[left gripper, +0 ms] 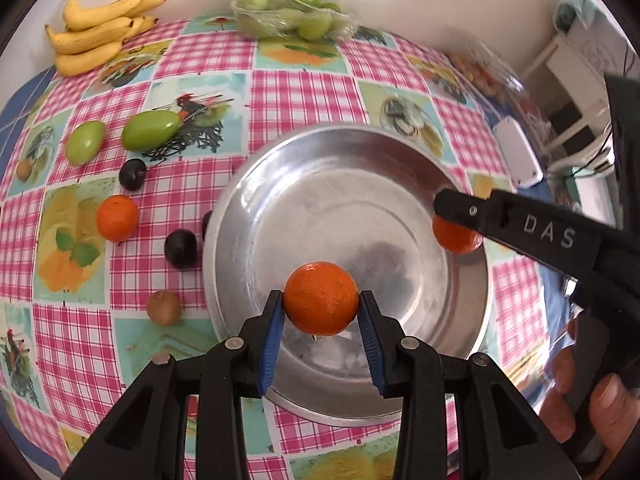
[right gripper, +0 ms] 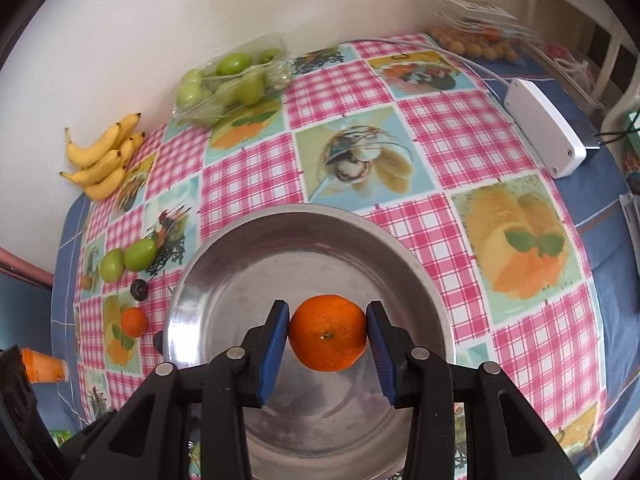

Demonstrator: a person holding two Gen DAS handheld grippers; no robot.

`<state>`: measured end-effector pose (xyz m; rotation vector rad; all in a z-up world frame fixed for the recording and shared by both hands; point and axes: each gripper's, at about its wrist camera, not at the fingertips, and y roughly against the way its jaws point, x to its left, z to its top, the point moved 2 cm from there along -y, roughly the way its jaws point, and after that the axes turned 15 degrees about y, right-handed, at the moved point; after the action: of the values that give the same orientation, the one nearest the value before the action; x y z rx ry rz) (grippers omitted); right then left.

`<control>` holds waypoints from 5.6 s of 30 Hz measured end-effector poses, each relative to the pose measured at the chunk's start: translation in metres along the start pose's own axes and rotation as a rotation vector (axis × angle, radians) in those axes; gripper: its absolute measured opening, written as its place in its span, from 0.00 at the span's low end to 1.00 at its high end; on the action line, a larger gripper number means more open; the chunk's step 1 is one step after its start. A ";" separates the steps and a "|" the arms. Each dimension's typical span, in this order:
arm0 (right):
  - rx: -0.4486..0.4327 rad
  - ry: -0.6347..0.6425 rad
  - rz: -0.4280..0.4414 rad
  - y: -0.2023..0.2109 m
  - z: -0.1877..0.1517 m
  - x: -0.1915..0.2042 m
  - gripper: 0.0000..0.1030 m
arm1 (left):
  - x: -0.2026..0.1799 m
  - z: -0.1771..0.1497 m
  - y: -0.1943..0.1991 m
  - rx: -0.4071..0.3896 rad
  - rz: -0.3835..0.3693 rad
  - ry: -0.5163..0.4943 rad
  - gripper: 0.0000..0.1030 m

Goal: Organize fruits
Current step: 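Carry both held oranges over the steel bowl with both grippers, then open the left gripper to drop its orange while the right gripper releases its orange into the bowl, then move the right gripper to a dark plum and close on it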

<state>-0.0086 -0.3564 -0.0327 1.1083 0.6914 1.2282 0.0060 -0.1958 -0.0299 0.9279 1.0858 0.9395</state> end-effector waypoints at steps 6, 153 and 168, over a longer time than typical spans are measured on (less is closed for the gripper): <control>0.049 0.045 0.013 -0.015 -0.002 0.010 0.42 | 0.001 -0.001 -0.012 0.020 0.029 -0.005 0.38; 0.093 0.590 0.071 -0.073 -0.002 0.211 0.35 | 0.196 0.064 0.033 -0.197 0.144 0.535 0.94; 0.097 0.672 -0.040 -0.081 -0.002 0.221 0.28 | 0.197 0.064 0.035 -0.203 0.134 0.543 0.94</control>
<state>0.0741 -0.1407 -0.0769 0.7401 1.2817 1.5565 0.1014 -0.0086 -0.0409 0.5930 1.3591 1.4361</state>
